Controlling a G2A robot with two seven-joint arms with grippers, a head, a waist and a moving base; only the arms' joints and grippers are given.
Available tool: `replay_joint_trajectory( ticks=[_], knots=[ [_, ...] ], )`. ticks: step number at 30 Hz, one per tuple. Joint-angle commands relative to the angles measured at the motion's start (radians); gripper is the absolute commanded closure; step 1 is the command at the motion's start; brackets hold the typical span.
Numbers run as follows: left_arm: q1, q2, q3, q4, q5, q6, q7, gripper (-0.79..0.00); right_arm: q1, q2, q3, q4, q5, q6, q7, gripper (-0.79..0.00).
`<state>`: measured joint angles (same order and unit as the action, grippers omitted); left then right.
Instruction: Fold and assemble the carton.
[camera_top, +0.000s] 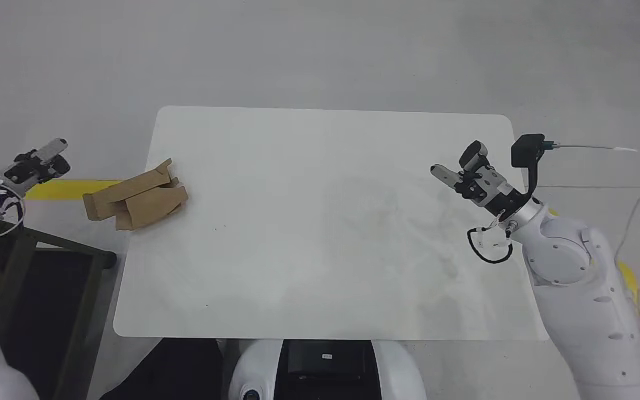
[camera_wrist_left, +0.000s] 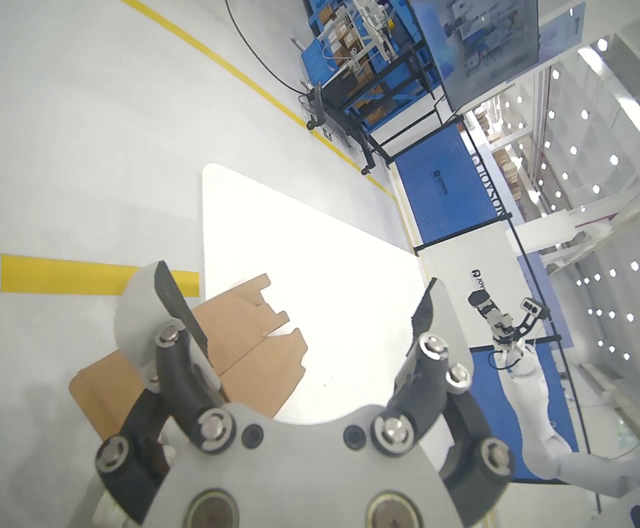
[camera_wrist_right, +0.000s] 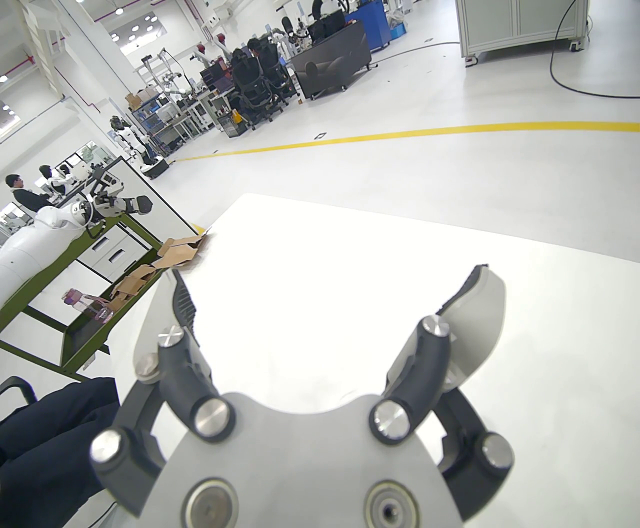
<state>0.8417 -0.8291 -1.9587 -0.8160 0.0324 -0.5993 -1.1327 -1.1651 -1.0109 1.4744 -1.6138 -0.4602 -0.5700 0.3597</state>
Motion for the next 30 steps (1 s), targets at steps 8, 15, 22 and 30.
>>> replay_joint_trajectory(
  ticks=[8, 15, 22, 30],
  knots=[
    [-0.102, 0.035, 0.028, 0.26, 0.125, 0.007, 0.102, -0.785, 0.0, 0.0, 0.0, 0.0, 0.0, 0.0, 0.0, -0.785],
    [-0.179, 0.048, 0.094, 0.401, 0.264, 0.02, 0.227, -0.785, 0.0, 0.0, 0.0, 0.0, 0.0, 0.0, 0.0, -0.785],
    [-0.236, 0.03, 0.182, 0.517, 0.355, 0.051, 0.265, -0.785, 0.0, 0.0, 0.0, 0.0, 0.0, 0.0, 0.0, -0.785],
    [-0.274, 0.012, 0.229, 0.602, 0.366, 0.096, 0.225, -0.785, 0.0, 0.0, 0.0, 0.0, 0.0, 0.0, 0.0, -0.785]
  ],
)
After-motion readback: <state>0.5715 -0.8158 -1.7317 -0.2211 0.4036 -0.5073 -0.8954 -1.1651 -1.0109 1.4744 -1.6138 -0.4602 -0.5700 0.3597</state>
